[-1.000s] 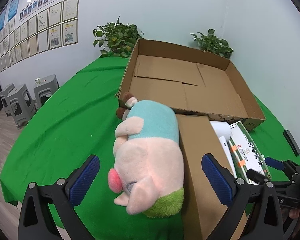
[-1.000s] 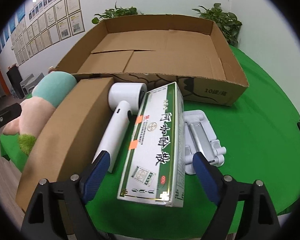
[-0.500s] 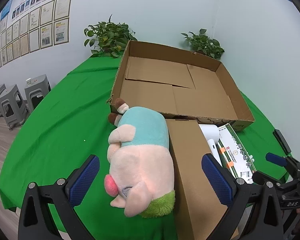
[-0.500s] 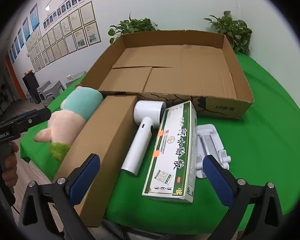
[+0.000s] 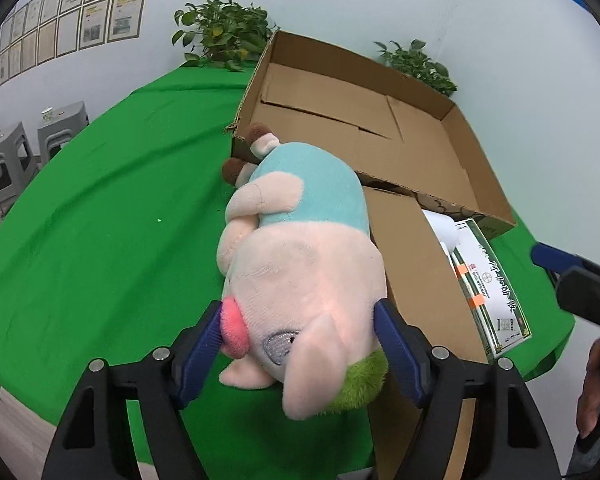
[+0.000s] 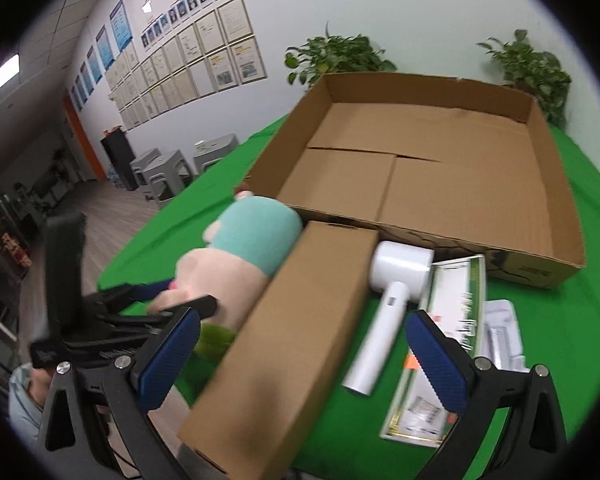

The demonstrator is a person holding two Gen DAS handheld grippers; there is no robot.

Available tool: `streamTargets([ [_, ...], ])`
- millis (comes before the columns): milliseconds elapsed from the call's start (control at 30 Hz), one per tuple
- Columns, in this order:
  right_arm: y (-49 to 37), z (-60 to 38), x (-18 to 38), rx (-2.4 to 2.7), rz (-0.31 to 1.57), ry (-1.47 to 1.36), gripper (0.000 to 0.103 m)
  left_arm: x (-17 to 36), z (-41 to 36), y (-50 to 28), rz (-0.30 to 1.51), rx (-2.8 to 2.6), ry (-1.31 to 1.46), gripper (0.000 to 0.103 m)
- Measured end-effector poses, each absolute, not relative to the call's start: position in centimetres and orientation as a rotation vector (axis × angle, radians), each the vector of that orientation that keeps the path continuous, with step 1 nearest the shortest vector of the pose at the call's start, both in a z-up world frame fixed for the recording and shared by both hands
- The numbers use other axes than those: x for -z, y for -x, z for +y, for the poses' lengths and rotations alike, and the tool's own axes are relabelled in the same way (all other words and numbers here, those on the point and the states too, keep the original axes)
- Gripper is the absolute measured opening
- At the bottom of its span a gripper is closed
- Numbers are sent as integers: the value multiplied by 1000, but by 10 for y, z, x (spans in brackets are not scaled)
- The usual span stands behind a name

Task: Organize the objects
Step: 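Move the left gripper onto the pink-and-teal plush pig, then close the left gripper on the plush pig while the right gripper also grips it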

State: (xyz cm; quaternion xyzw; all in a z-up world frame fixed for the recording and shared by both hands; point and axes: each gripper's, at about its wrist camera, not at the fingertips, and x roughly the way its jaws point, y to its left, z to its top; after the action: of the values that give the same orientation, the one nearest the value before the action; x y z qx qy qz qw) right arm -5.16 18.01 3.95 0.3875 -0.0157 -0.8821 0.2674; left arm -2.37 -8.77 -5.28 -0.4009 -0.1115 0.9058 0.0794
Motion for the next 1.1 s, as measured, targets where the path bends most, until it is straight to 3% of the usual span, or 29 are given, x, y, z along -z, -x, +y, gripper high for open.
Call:
streamTargets([
  [367, 80, 139, -33, 2240, -71, -1123, 102, 51, -103, 3, -424, -2700, 1179, 46],
  [800, 92, 85, -19, 2045, -36, -1212, 102, 45, -100, -24, -445, -2719, 1191, 40],
  [1100, 88, 58, 10, 2048, 101, -1313, 101, 49, -95, -35, -416, -2736, 1179, 37],
])
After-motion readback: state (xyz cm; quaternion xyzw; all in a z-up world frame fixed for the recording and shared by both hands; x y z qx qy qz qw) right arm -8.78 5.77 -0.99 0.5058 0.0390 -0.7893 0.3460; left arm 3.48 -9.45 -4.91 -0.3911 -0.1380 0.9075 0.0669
